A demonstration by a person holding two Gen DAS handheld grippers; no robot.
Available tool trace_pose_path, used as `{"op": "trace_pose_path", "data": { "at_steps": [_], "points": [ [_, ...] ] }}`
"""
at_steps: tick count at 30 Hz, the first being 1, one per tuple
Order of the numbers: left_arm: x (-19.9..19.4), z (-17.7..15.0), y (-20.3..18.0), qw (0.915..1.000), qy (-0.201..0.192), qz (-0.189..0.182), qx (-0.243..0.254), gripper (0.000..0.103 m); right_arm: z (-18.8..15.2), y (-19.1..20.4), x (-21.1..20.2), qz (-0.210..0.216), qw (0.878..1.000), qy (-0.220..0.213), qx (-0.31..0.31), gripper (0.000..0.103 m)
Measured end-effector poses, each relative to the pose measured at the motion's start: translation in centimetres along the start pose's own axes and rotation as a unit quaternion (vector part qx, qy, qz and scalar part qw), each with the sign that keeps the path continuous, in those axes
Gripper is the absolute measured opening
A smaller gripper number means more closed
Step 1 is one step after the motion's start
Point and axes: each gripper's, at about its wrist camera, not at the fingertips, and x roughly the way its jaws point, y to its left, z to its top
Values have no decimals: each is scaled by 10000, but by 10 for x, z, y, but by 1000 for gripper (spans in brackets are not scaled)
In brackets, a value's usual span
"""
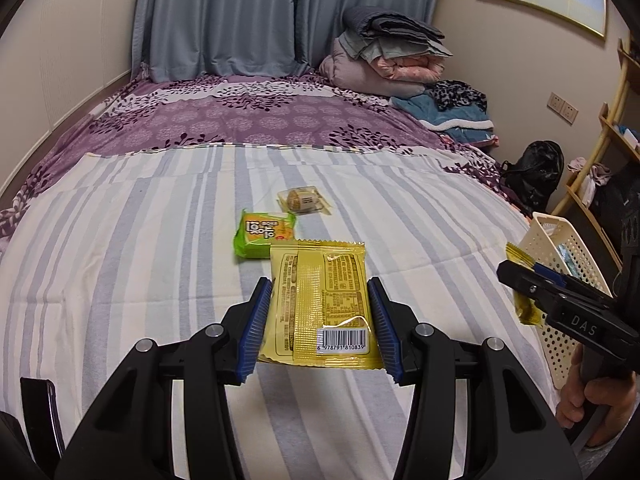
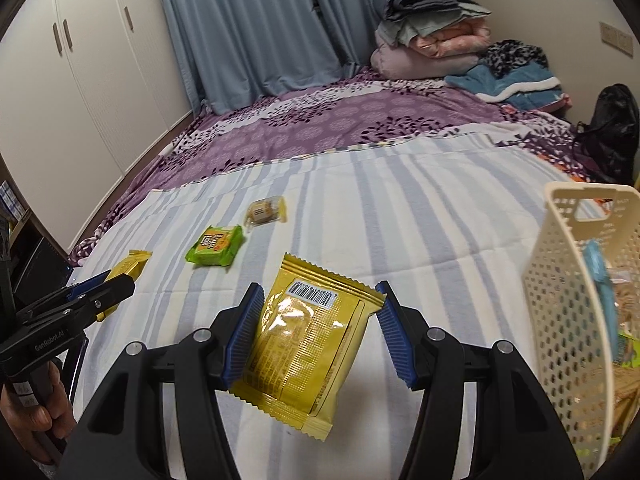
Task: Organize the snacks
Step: 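Lift both yellow packs and carry them toward the cream basket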
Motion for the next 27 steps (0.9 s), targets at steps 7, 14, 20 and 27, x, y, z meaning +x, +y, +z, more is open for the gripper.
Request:
{"op": "trace_pose_path", "data": {
  "at_steps": [7, 14, 20, 27],
  "points": [
    [-3, -1, -24, 9998, 19, -98, 183, 50, -7, -38, -29, -296, 9989, -226, 288, 58],
    [-3, -1, -50, 9989, 47, -233, 397, 50, -15, -75, -54, -666, 9948, -486, 592, 58],
    [-6, 0, -70, 9977, 25, -351, 582, 50, -22, -105, -74, -928, 9902, -617, 847, 58],
    [-6, -1, -92, 9960, 62, -490, 748, 50, -30, -139, -93, -1257, 9827, -760, 1126, 58]
  ]
}}
